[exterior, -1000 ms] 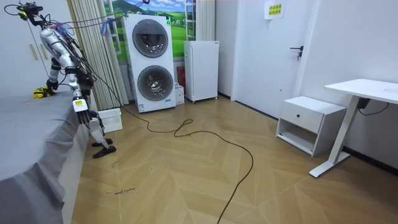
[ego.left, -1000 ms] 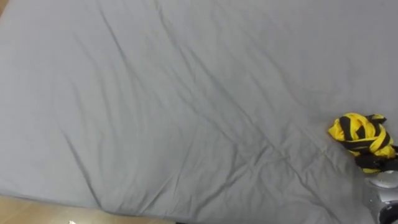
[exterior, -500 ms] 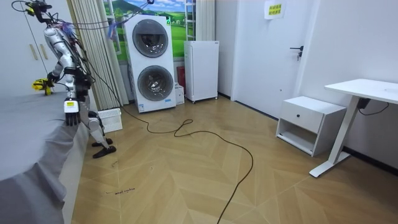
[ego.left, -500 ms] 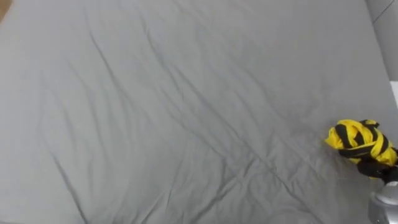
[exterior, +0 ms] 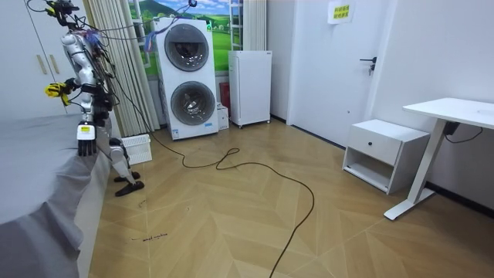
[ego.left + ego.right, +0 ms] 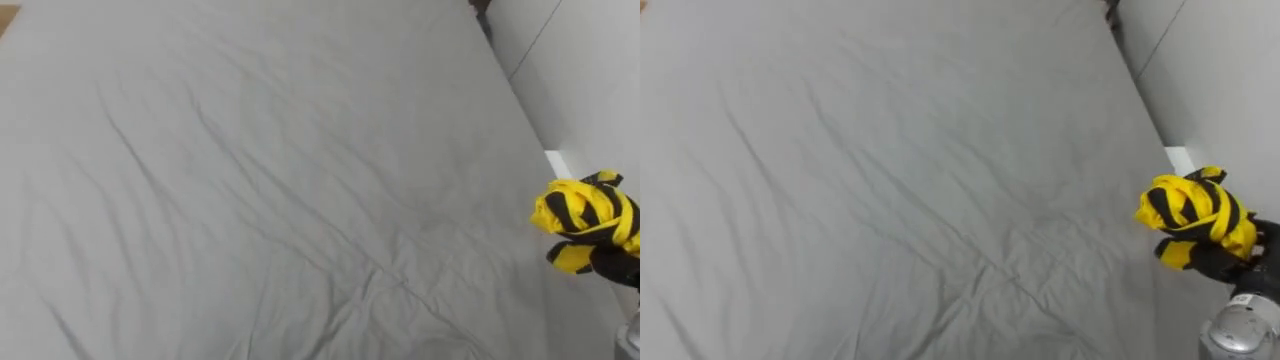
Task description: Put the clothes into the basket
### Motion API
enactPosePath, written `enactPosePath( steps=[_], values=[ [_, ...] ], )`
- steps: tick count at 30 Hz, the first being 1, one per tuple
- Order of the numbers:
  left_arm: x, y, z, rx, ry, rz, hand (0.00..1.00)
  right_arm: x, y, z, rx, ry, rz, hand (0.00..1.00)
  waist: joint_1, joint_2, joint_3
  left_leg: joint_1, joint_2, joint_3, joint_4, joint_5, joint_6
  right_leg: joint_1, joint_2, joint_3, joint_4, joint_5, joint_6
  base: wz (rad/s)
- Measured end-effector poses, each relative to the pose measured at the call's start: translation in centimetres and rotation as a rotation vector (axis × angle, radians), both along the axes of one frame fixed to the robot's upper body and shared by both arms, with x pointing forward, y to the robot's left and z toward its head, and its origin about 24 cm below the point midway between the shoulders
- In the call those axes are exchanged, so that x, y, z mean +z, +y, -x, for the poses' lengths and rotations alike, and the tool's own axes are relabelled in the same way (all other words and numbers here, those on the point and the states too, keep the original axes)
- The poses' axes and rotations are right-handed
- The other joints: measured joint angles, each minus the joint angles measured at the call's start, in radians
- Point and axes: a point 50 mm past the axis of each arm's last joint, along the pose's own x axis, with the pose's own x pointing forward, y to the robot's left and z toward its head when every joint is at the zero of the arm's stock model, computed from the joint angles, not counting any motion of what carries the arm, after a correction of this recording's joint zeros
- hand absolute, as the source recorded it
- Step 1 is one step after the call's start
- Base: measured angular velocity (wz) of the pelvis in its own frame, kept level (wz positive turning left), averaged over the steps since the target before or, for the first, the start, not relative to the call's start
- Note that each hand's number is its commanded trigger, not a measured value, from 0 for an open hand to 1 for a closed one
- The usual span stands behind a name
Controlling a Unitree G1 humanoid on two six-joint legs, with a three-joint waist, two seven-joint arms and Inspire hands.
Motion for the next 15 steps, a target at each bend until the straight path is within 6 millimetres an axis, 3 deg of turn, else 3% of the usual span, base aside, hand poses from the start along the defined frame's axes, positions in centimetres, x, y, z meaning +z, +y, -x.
enactPosePath(
  steps=[8, 10, 15],
  values=[
    [-0.1, 0.2, 1.0, -0.05, 0.098, -0.042, 0.0, -0.1, 0.1, 1.2, -0.007, -0.013, -0.023, 1.0, -0.029, 0.004, 0.0036, 0.025, 0.007, 0.054, -0.011, -0.002, -0.004, 0.0, 0.02, 0.075, -0.001, 0.003, -0.004, -0.16],
    [-0.1, 0.3, 1.2, -0.048, 0.121, -0.047, 0.0, -0.6, -0.2, 2.3, -0.036, 0.003, -0.047, 1.0, -0.039, 0.006, 0.005, 0.03, 0.012, 0.08, -0.015, -0.005, -0.007, -0.002, 0.034, 0.129, -0.002, 0.005, -0.007, -0.13],
    [-0.1, 0.4, 1.9, -0.011, 0.179, -0.049, 0.0, -2.1, -0.3, 4.1, -0.079, 0.074, -0.102, 1.0, -0.051, 0.018, 0.0117, 0.036, 0.026, 0.144, -0.015, -0.012, -0.015, -0.02, 0.061, 0.209, -0.001, 0.019, -0.016, -0.37]
  ],
)
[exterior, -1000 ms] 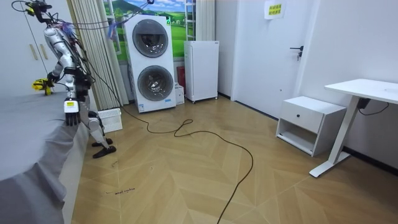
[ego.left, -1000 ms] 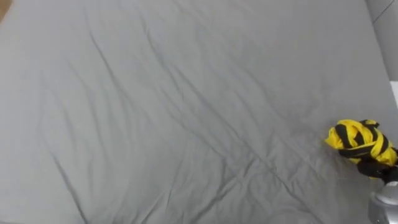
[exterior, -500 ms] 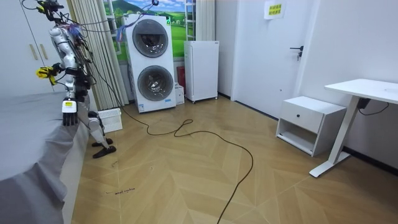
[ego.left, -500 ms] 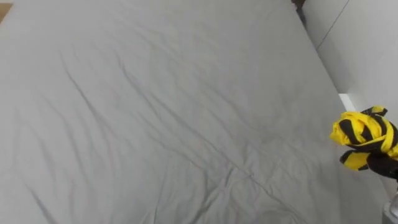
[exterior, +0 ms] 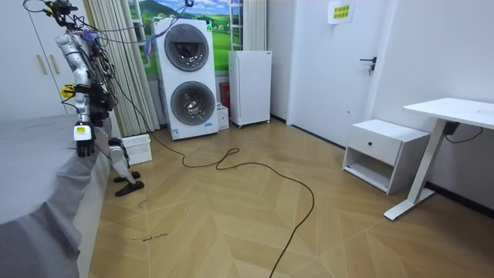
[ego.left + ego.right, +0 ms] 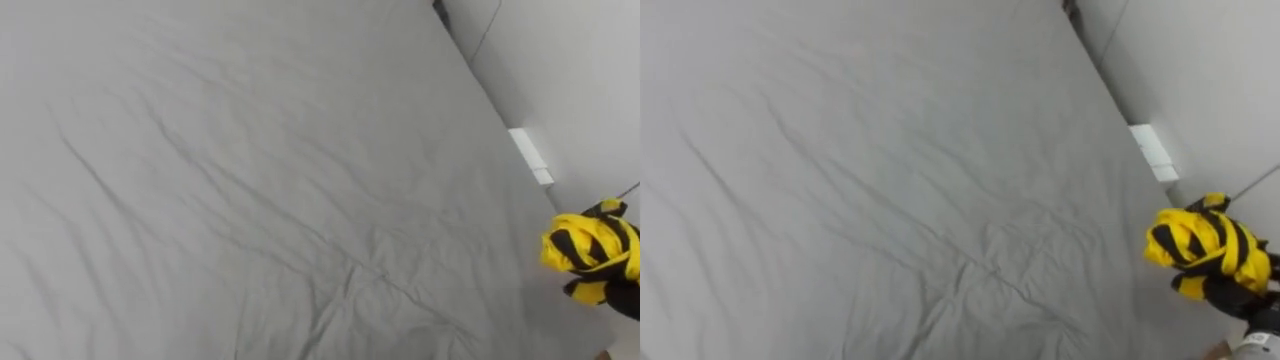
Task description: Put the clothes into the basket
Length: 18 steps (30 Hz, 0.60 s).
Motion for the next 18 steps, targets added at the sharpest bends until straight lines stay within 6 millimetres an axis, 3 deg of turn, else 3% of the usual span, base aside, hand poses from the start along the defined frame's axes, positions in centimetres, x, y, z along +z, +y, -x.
enactPosePath(
  steps=[3, 7, 16, 18],
  values=[
    [0.0, 0.0, 0.3, 0.012, 0.021, 0.0, 0.0, -1.4, -0.3, 1.5, -0.065, 0.06, -0.037, 1.0, -0.023, 0.006, 0.0019, -0.005, 0.003, 0.015, 0.002, 0.0, -0.001, -0.013, 0.008, 0.027, 0.006, 0.001, -0.001, -0.14],
    [-0.1, -0.1, 0.5, 0.011, 0.049, 0.003, 0.0, -2.0, 0.0, 1.8, -0.092, 0.065, -0.067, 1.0, -0.052, 0.022, 0.0032, -0.034, 0.007, 0.04, 0.007, -0.002, -0.002, -0.056, 0.019, 0.065, 0.019, 0.008, -0.002, -0.24],
    [-0.3, -0.7, 0.9, -0.011, 0.08, 0.018, 0.0, -3.4, 0.2, 1.7, -0.104, 0.145, -0.092, 1.0, -0.107, 0.08, 0.0033, -0.148, 0.001, 0.096, 0.021, 0.0, 0.004, -0.215, 0.024, 0.114, 0.077, 0.03, 0.001, -0.25],
    [-0.4, -0.9, 0.7, -0.04, 0.084, 0.022, 0.0, -3.2, -0.2, 0.9, -0.094, 0.155, -0.072, 1.0, -0.106, 0.105, 0.005, -0.186, 0.001, 0.125, 0.032, -0.001, 0.008, -0.26, 0.028, 0.142, 0.095, 0.036, 0.005, -0.29]
  ],
)
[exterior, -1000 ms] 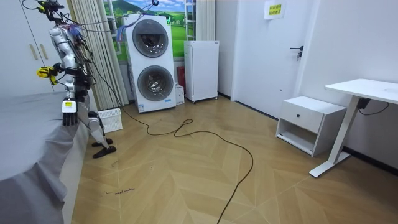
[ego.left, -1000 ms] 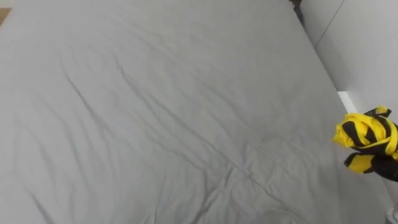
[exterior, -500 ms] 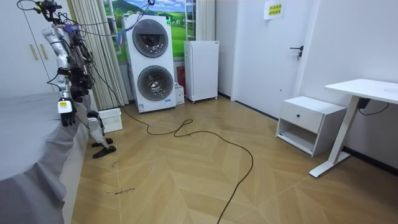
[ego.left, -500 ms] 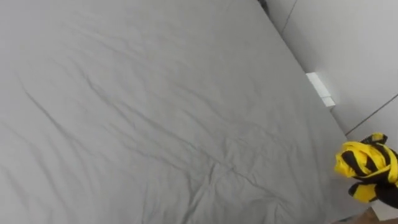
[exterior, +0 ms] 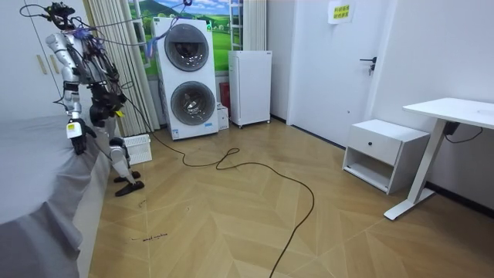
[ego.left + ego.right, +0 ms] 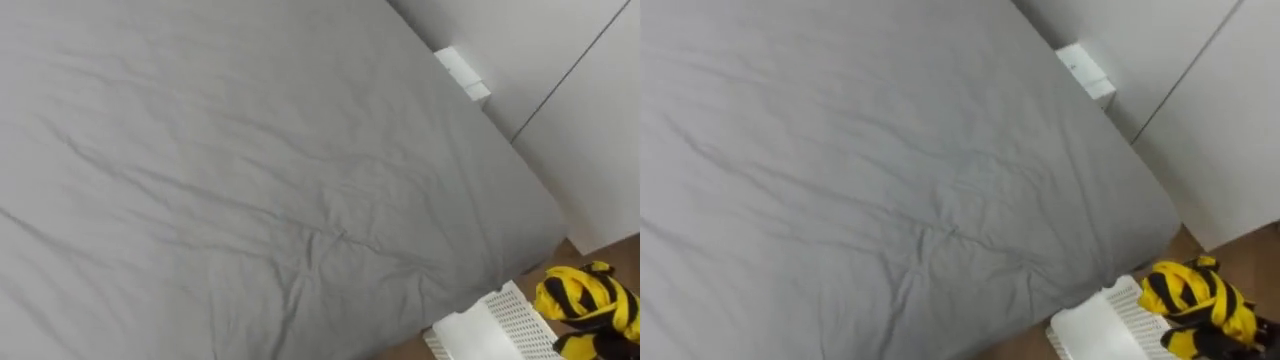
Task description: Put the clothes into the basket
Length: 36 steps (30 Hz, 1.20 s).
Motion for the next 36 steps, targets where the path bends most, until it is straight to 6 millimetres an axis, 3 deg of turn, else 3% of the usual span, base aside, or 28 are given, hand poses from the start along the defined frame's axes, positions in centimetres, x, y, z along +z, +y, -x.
enactPosePath(
  steps=[3, 8, 11, 16, 17, 18, 24, 36],
  values=[
    [-0.1, -0.1, -0.6, -0.01, -0.011, 0.004, 0.0, 0.5, -0.5, -1.1, -0.009, -0.016, 0.018, 1.0, 0.003, 0.026, 0.004, -0.045, -0.005, 0.01, 0.02, -0.001, 0.003, -0.062, 0.001, 0.025, 0.035, -0.001, 0.004, -0.25],
    [-0.3, -0.5, -2.1, -0.046, -0.004, -0.001, 0.0, 0.2, -0.2, -2.3, -0.031, -0.018, 0.007, 1.0, 0.006, 0.04, 0.0025, -0.105, -0.01, 0.009, 0.043, 0.001, 0.006, -0.132, 0.003, 0.048, 0.065, -0.002, 0.008, -0.09],
    [-0.3, -0.5, -3.4, -0.041, -0.03, -0.002, 0.0, 0.3, -0.2, -2.8, -0.045, -0.019, 0.006, 1.0, 0.029, 0.045, 0.0027, -0.138, -0.02, 0.009, 0.044, 0.007, 0.017, -0.177, 0.006, 0.069, 0.086, 0.002, 0.014, -0.05],
    [-0.4, -1.1, -4.7, -0.064, -0.063, 0.003, 0.0, 0.7, -0.7, -3.8, -0.025, -0.002, 0.031, 1.0, 0.035, 0.065, 0.0042, -0.191, -0.027, -0.001, 0.061, 0.012, 0.025, -0.229, -0.003, 0.067, 0.105, 0.008, 0.02, 0.05],
    [-0.4, -1.2, -5.1, -0.064, -0.07, 0.01, 0.0, 0.8, -0.7, -3.8, -0.014, 0.005, 0.038, 0.09, 0.04, 0.07, 0.0036, -0.202, -0.028, -0.002, 0.064, 0.012, 0.026, -0.237, -0.005, 0.067, 0.105, 0.011, 0.021, 0.0],
    [-0.4, -1.3, -5.5, -0.06, -0.076, 0.016, 0.0, 0.6, -0.7, -3.7, -0.01, 0.022, 0.037, 0.0, 0.053, 0.072, 0.0039, -0.206, -0.029, -0.002, 0.064, 0.013, 0.027, -0.241, -0.005, 0.066, 0.105, 0.013, 0.022, 0.0],
    [-0.4, -1.8, -6.0, -0.084, -0.104, 0.034, 0.0, 0.5, -0.9, -3.7, -0.018, 0.029, 0.023, 0.0, 0.071, 0.09, 0.0033, -0.226, -0.031, -0.004, 0.061, 0.015, 0.032, -0.259, -0.009, 0.048, 0.098, 0.018, 0.023, 0.01],
    [-0.4, -1.7, -6.0, -0.113, -0.122, 0.025, 0.0, 0.4, -1.1, -3.5, -0.074, 0.003, -0.018, 0.0, 0.076, 0.09, 0.0035, -0.233, -0.028, -0.014, 0.063, 0.015, 0.034, -0.259, -0.028, 0.007, 0.098, 0.013, 0.016, 0.05]
  ],
)
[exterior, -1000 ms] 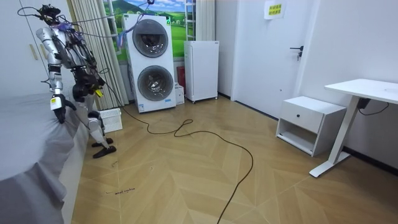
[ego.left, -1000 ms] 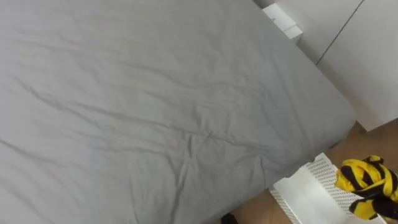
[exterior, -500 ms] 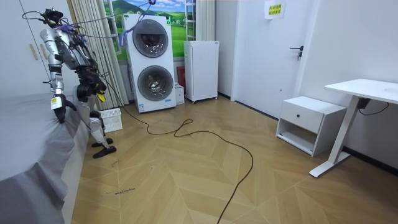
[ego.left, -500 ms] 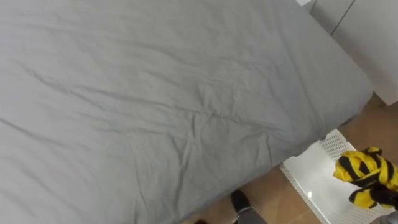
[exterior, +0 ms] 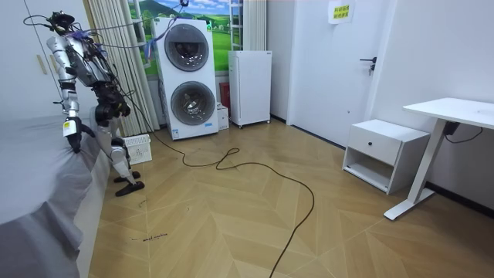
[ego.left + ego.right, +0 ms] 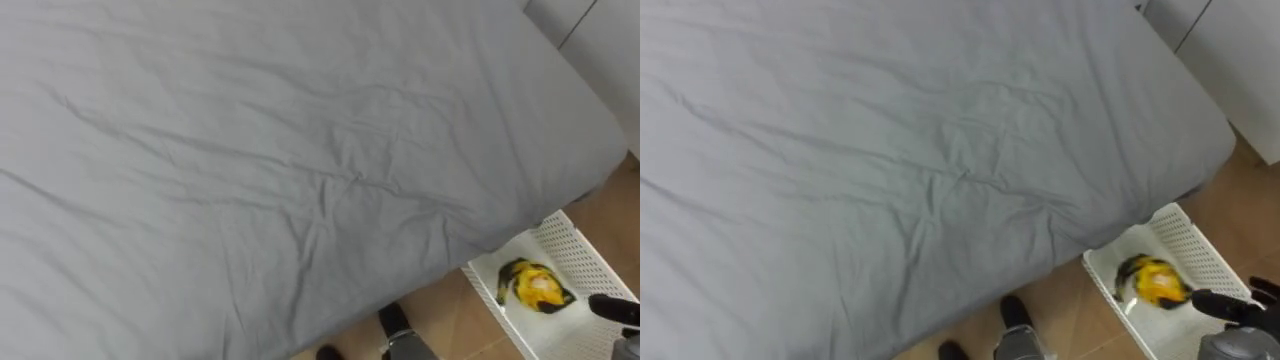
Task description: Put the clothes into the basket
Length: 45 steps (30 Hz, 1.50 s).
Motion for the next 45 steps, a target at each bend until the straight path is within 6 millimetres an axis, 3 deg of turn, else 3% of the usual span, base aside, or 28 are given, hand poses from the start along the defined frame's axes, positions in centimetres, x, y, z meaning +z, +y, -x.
enactPosePath(
  steps=[9, 16, 22, 26, 28, 34, 38, 42, 45],
  values=[
    [0.1, 0.3, -0.4, -0.012, -0.024, 0.005, 0.0, -0.4, -0.2, 0.9, -0.052, -0.012, -0.037, 0.0, -0.008, -0.015, 0.0031, 0.018, -0.002, -0.013, 0.012, 0.004, 0.007, 0.037, -0.015, -0.021, -0.001, -0.02, 0.014, 0.15],
    [0.2, 0.5, -0.4, -0.011, -0.033, 0.01, 0.0, -0.5, -0.5, 1.7, -0.06, 0.006, -0.034, 0.0, -0.009, -0.019, 0.0031, 0.034, -0.005, -0.04, 0.011, 0.004, 0.007, 0.063, -0.016, -0.046, -0.001, -0.018, 0.006, 0.09],
    [0.4, 1.5, 0.5, 0.019, -0.04, -0.009, 0.0, -1.6, -0.3, 3.8, -0.051, 0.06, -0.066, 0.0, 0.002, -0.058, -0.0014, 0.107, 0.001, -0.069, -0.014, 0.005, 0.0, 0.153, -0.015, -0.076, -0.036, -0.028, -0.002, 0.12],
    [0.5, 1.8, 1.1, 0.016, -0.041, -0.019, 0.0, -2.9, 1.1, 4.8, -0.017, 0.104, -0.107, 0.0, 0.009, -0.08, -0.0042, 0.166, 0.004, -0.103, -0.033, 0.004, -0.005, 0.237, -0.018, -0.122, -0.079, -0.022, -0.007, 0.2],
    [0.6, 2.1, 1.6, 0.016, -0.038, -0.028, 0.0, -3.8, 2.4, 5.4, 0.007, 0.134, -0.138, 0.0, 0.023, -0.09, -0.0109, 0.198, 0.006, -0.118, -0.044, 0.002, -0.01, 0.28, -0.019, -0.143, -0.108, -0.022, -0.009, 0.22],
    [0.7, 2.1, 1.2, -0.011, -0.054, -0.066, 0.0, -6.2, 5.9, 6.9, 0.081, 0.189, -0.276, 0.0, 0.036, -0.115, -0.0194, 0.267, 0.002, -0.211, -0.061, 0.002, -0.013, 0.418, -0.032, -0.234, -0.185, -0.023, -0.008, 0.48],
    [0.9, 2.0, 0.8, -0.003, -0.087, -0.106, 0.0, -7.5, 8.7, 7.9, 0.141, 0.232, -0.359, 0.0, 0.054, -0.147, -0.0213, 0.303, -0.003, -0.25, -0.06, 0.002, -0.013, 0.493, -0.038, -0.275, -0.231, -0.027, -0.003, 0.41],
    [1.0, 1.8, 0.4, -0.012, -0.109, -0.117, 0.0, -7.9, 9.0, 9.2, 0.145, 0.27, -0.381, 0.0, 0.064, -0.163, -0.0217, 0.32, -0.008, -0.268, -0.061, 0.002, -0.012, 0.535, -0.049, -0.32, -0.249, -0.032, 0.001, 0.34],
    [0.9, 1.6, 0.5, 0.01, -0.112, -0.114, 0.0, -8.0, 9.0, 9.6, 0.144, 0.279, -0.388, 0.0, 0.073, -0.164, -0.021, 0.338, -0.008, -0.273, -0.065, 0.002, -0.012, 0.56, -0.049, -0.323, -0.259, -0.032, 0.001, 0.03]
  ],
)
